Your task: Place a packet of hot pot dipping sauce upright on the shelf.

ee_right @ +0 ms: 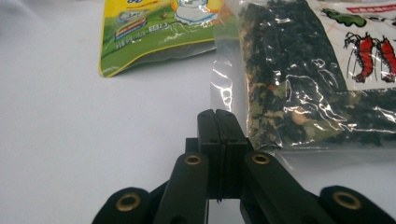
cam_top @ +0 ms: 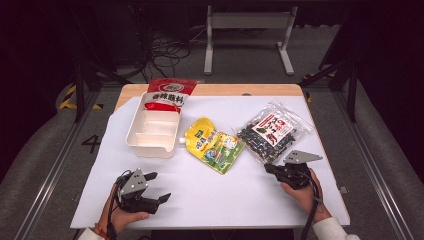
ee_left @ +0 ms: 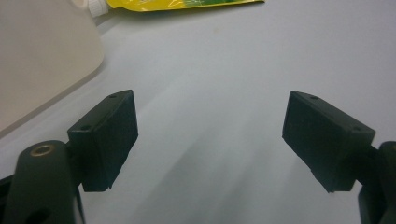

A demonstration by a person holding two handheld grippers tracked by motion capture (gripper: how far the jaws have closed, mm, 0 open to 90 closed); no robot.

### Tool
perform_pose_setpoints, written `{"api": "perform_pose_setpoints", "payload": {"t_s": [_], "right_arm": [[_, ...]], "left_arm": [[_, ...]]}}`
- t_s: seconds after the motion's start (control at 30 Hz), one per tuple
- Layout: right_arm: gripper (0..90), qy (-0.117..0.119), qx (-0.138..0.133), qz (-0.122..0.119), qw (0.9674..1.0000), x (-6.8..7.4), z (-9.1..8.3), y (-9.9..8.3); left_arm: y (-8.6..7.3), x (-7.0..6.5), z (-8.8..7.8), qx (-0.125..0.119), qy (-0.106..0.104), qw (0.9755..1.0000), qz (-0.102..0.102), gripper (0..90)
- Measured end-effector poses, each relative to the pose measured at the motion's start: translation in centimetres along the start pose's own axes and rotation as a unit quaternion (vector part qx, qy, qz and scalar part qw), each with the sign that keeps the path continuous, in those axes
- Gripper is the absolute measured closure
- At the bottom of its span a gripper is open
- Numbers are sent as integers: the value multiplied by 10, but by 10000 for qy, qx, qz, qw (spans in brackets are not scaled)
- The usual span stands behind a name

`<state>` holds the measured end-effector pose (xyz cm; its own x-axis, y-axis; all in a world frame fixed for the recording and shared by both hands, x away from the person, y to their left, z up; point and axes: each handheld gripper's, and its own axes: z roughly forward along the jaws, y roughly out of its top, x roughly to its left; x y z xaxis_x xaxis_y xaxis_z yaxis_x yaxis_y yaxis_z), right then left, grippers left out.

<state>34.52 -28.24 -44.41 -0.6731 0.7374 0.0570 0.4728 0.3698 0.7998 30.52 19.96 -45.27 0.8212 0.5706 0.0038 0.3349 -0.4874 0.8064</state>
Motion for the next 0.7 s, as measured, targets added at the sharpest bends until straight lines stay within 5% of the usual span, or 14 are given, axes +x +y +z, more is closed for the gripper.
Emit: {"api": "perform_pose_setpoints", "payload": {"t_s": [0.27, 0.47, 0.57, 0.7], "right_arm": [[900, -50, 360, 6, 9993, -4, -32, -21], [900, -428, 504, -25, 9978, -15, -49, -27], [900, -787, 700, -67, 9944, -21, -54, -24], [777, -885, 630, 59, 9941, -26, -57, -19]], "left_arm": [[4, -8, 3, -26, -75, 10000, -2, 195], [9, -8, 6, -69, -164, 9998, -29, 196], [13, -7, 9, -133, -251, 9996, -89, 196], [24, -3, 19, -189, -418, 9988, -183, 195]]}}
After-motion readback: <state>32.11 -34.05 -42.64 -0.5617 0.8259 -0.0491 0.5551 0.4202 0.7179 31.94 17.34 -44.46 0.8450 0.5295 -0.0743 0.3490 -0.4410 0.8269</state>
